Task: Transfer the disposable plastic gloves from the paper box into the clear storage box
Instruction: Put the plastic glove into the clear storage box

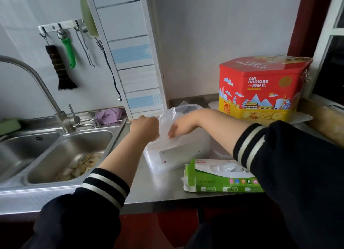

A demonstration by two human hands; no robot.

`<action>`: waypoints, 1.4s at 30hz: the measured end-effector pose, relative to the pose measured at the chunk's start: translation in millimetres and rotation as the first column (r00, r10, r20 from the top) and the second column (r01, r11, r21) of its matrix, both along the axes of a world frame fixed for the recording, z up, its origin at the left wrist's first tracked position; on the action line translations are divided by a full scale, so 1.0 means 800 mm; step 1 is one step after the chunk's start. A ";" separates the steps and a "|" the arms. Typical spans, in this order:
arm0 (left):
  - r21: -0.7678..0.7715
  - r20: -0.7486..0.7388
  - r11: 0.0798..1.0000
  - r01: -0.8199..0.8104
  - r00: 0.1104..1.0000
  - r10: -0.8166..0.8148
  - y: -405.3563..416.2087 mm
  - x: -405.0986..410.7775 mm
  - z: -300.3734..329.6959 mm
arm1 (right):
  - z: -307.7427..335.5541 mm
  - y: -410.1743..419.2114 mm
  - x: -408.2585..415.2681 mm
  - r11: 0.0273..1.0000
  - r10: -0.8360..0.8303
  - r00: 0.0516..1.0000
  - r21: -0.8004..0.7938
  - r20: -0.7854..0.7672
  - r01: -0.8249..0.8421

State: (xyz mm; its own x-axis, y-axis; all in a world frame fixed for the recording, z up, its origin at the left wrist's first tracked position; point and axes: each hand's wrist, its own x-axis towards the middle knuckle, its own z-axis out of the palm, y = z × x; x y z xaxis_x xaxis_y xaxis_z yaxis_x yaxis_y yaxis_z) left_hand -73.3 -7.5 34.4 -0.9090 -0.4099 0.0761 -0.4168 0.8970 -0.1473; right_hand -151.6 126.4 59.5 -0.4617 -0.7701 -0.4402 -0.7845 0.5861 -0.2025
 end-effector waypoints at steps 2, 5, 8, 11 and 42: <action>-0.083 0.198 0.997 0.002 0.980 0.014 0.004 0.000 0.000 | -0.011 -0.009 -0.012 0.995 -0.059 0.992 0.083 0.110 0.050; -0.117 0.366 0.993 -0.010 0.929 0.052 0.006 -0.006 -0.005 | -0.027 -0.015 -0.026 0.994 -0.044 0.993 0.102 0.105 0.033; -0.164 0.423 0.986 0.028 0.905 0.045 -0.001 -0.010 -0.008 | -0.029 -0.011 -0.034 0.999 -0.019 1.000 0.028 -0.012 0.020; -0.145 0.410 0.988 0.048 0.912 0.016 -0.007 -0.008 -0.006 | -0.020 -0.001 -0.037 1.000 0.004 0.990 -0.030 -0.138 -0.008; 0.450 -0.486 0.753 0.481 0.839 -0.245 0.171 0.055 -0.146 | -0.159 0.185 0.034 0.565 -0.336 0.908 -0.718 0.249 0.406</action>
